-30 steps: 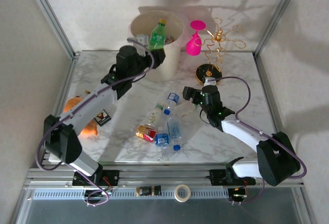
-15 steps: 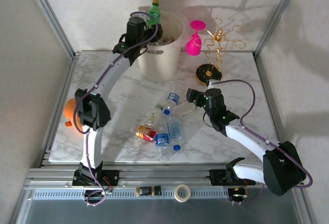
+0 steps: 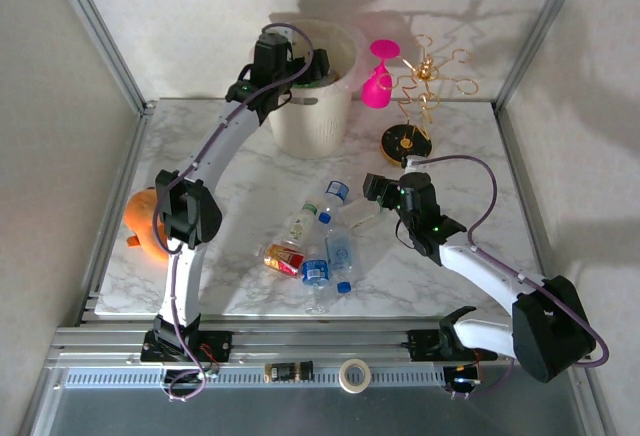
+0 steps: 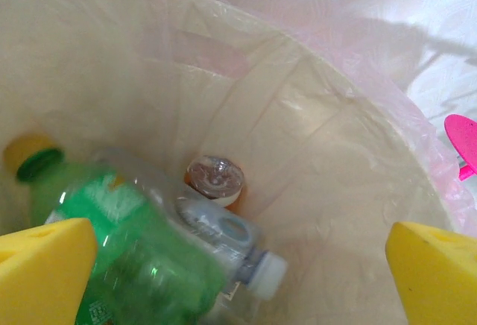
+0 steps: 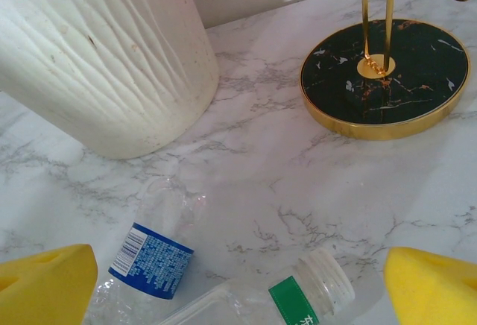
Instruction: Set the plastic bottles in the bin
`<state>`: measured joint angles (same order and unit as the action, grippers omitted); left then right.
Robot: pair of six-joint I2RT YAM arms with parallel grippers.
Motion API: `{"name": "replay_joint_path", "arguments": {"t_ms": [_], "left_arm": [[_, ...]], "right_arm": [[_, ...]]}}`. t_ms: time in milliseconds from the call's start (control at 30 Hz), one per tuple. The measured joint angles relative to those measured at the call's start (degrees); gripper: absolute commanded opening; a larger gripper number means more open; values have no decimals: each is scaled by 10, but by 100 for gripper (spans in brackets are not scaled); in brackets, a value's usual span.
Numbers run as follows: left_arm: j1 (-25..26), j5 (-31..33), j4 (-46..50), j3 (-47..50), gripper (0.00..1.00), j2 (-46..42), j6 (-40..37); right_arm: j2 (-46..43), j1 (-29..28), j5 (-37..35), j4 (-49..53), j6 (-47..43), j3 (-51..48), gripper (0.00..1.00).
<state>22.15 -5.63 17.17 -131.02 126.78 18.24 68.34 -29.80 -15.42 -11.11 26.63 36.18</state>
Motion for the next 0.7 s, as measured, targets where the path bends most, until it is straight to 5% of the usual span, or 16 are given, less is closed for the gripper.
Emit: {"name": "replay_joint_path", "arguments": {"t_ms": [200,700], "left_arm": [[11,-10,-12,59,100,-47,-2],[44,-54,-254,492,100,-406,31]], "right_arm": [[3,0,0,-2,18,0,99],[70,0,31,-1,160,-18,99]]}}
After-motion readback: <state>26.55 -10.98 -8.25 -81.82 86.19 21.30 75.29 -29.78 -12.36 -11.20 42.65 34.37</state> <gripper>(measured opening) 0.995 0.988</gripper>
